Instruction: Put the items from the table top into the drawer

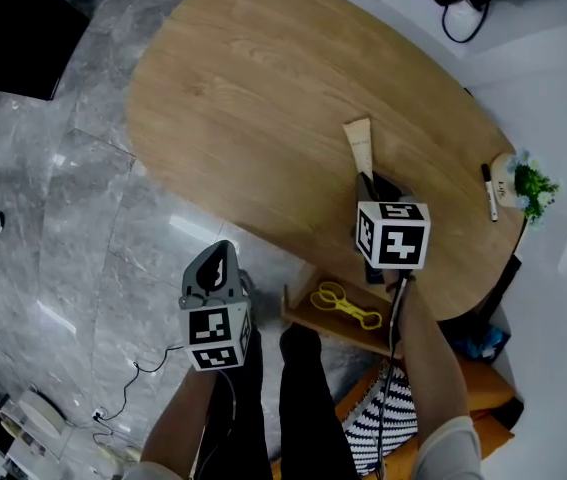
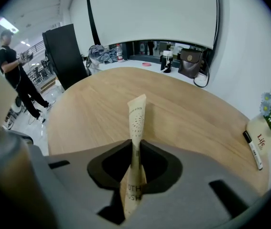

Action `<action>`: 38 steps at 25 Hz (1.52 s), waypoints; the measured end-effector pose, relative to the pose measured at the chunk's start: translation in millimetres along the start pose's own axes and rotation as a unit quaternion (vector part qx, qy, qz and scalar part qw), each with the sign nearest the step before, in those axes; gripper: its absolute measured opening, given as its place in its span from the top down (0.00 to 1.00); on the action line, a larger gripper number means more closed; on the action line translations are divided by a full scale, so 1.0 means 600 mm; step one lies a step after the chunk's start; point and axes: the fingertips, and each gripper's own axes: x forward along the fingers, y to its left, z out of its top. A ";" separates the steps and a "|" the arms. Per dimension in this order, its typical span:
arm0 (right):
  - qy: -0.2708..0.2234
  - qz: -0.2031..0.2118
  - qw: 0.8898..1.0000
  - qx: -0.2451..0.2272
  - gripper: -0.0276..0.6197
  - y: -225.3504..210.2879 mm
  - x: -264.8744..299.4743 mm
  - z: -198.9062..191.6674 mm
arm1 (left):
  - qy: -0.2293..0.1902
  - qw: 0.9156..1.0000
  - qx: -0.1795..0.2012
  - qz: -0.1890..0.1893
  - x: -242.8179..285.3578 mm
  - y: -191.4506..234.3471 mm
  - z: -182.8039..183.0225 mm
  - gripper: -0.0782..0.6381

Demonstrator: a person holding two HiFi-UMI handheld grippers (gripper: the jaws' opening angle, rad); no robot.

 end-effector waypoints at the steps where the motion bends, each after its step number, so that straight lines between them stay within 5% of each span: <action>1: -0.001 0.001 1.000 0.002 0.89 0.000 -0.003 -0.002 | -0.001 1.000 0.001 -0.001 -0.001 -0.003 -0.001 0.89; 14: -0.001 0.026 1.000 -0.007 0.89 0.011 -0.089 -0.087 | 0.004 1.000 0.013 -0.014 -0.034 -0.041 -0.036 0.89; 24: 0.010 0.068 0.997 -0.041 0.89 0.045 -0.180 -0.209 | 0.019 1.000 0.013 -0.019 -0.079 -0.095 -0.093 0.89; 38: 0.036 0.170 0.973 -0.151 0.89 0.104 -0.258 -0.376 | 0.029 0.999 0.026 -0.020 -0.112 -0.168 -0.163 0.89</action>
